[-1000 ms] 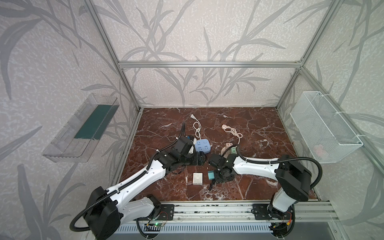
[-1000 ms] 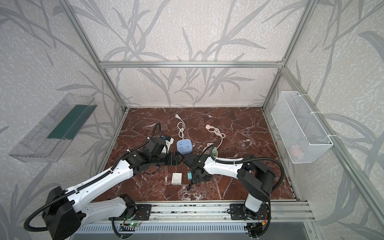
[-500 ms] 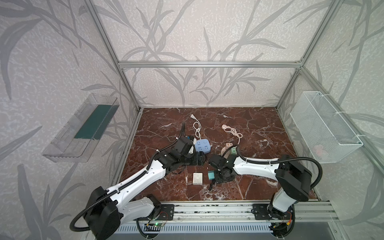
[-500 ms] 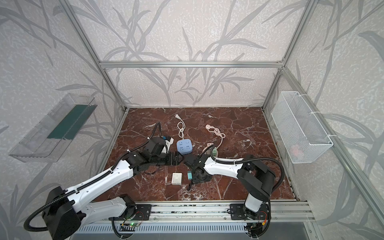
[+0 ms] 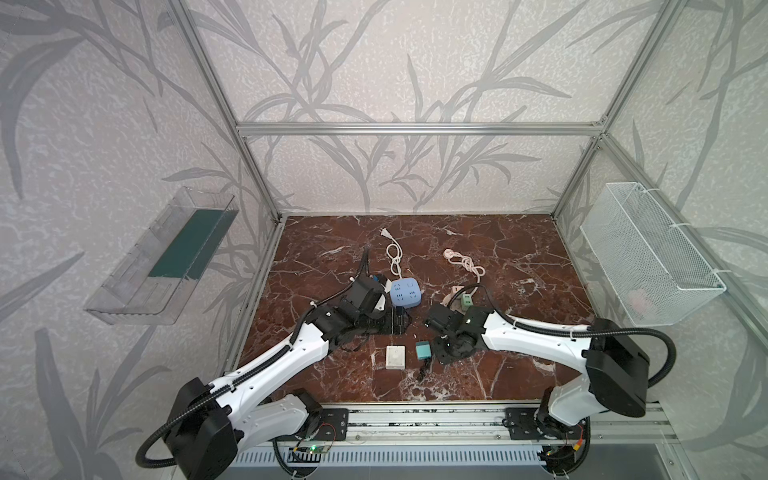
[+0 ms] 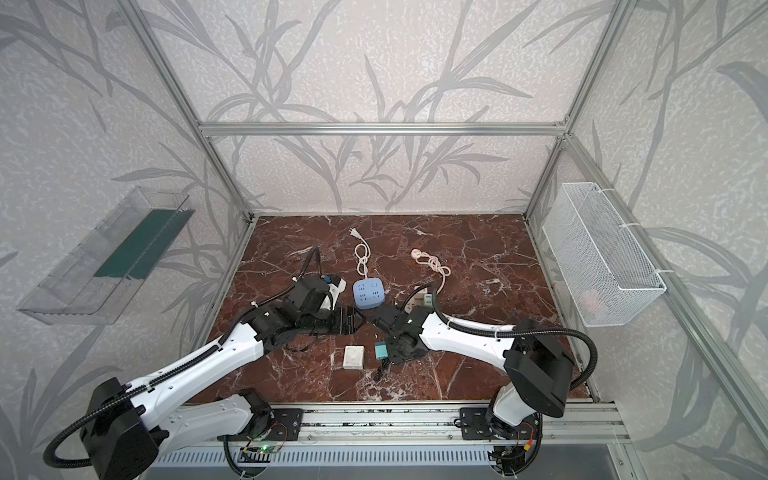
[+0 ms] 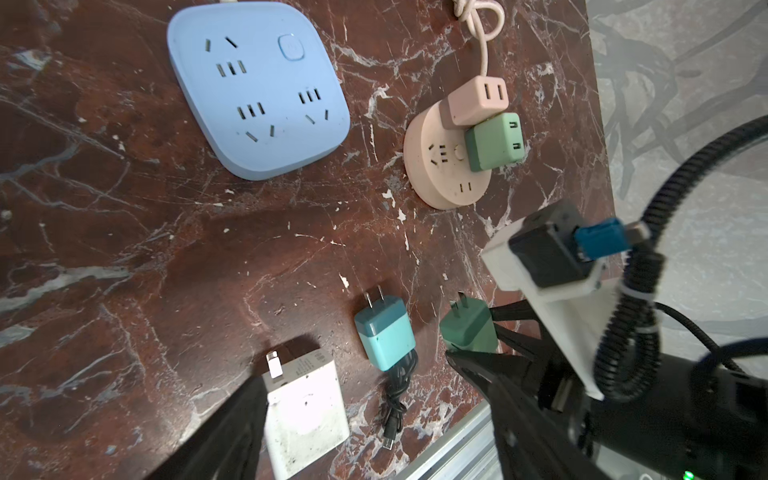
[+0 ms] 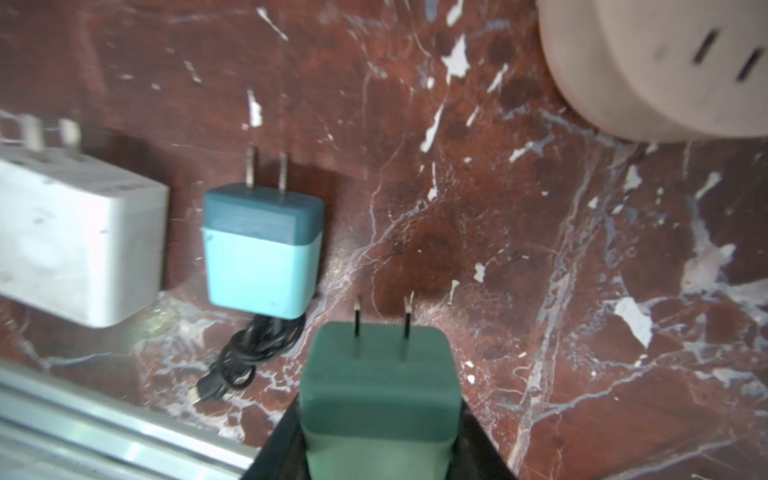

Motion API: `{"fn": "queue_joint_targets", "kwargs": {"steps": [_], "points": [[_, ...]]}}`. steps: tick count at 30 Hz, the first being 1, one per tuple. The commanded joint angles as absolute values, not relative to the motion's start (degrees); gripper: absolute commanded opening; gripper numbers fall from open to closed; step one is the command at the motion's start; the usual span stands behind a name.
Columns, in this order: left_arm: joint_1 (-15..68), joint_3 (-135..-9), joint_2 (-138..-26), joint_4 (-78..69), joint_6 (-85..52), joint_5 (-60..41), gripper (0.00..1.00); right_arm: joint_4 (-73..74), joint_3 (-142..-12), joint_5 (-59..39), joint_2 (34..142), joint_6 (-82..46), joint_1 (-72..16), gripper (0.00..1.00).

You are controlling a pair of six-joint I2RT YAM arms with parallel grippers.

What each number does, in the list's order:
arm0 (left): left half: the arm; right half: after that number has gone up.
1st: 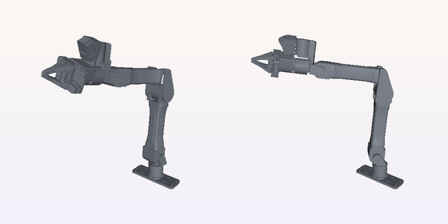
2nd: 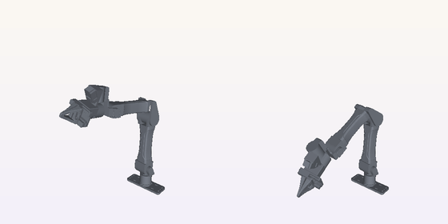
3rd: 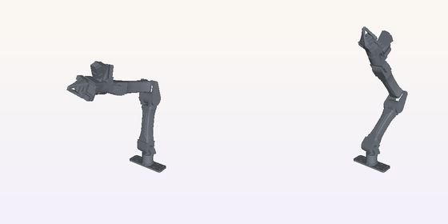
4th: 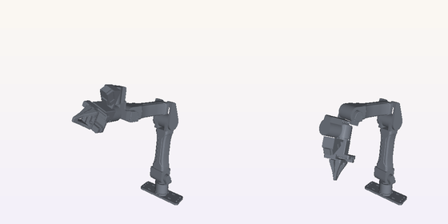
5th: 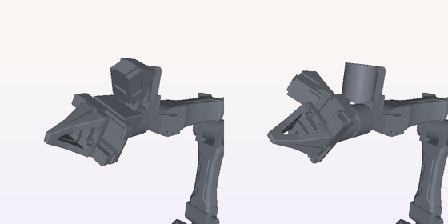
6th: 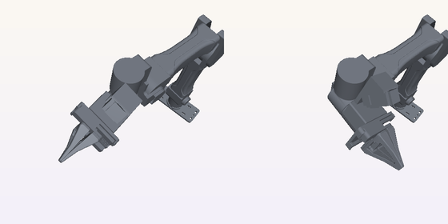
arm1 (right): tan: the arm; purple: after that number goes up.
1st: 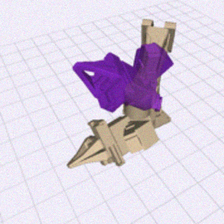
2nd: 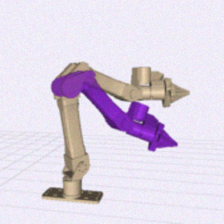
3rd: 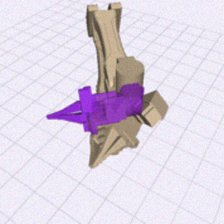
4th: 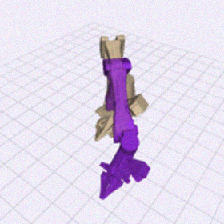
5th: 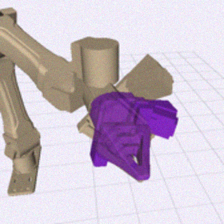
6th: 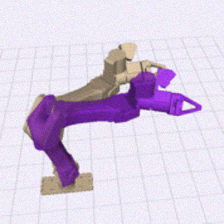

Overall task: Insert the plug
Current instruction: 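Close the right gripper on the green charger and lift it, then bring the green charger to the left gripper while the left gripper closes on it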

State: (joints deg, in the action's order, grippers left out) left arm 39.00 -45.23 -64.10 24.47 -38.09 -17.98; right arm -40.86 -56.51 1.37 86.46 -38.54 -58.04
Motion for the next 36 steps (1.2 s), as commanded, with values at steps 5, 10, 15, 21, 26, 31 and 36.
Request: {"fn": "queue_joint_targets", "kwargs": {"steps": [5, 10, 15, 21, 26, 31, 36], "points": [[39.6, -43.0, -63.9, 17.9, -39.8, -28.2, 0.77, -37.4, -58.0, -1.0, 77.7, -26.6, -58.3, 0.0], [40.4, -42.0, -63.6, 13.9, -41.9, -30.8, 0.72, -38.6, -60.2, -0.8, 75.6, -23.3, -58.3, 0.0], [41.2, -41.4, -63.5, 11.5, -43.1, -32.3, 0.7, -39.1, -61.8, -0.2, 75.2, -23.0, -58.3, 0.0], [41.6, -40.9, -63.4, 9.7, -44.0, -33.4, 0.69, -39.2, -63.5, -0.2, 75.4, -22.5, -58.3, 0.0], [41.9, -40.9, -63.6, 8.7, -44.6, -33.8, 0.67, -39.4, -64.6, 0.1, 75.5, -21.8, -58.3, 0.0], [41.9, -40.3, -65.1, 3.5, -47.8, -37.4, 0.61, -39.1, -64.8, 0.9, 75.5, -21.4, -58.3, 0.0], [41.9, -39.5, -66.5, 0.2, -50.0, -39.3, 0.58, -38.4, -64.9, 1.2, 75.4, -21.2, -58.3, 0.0]]}}
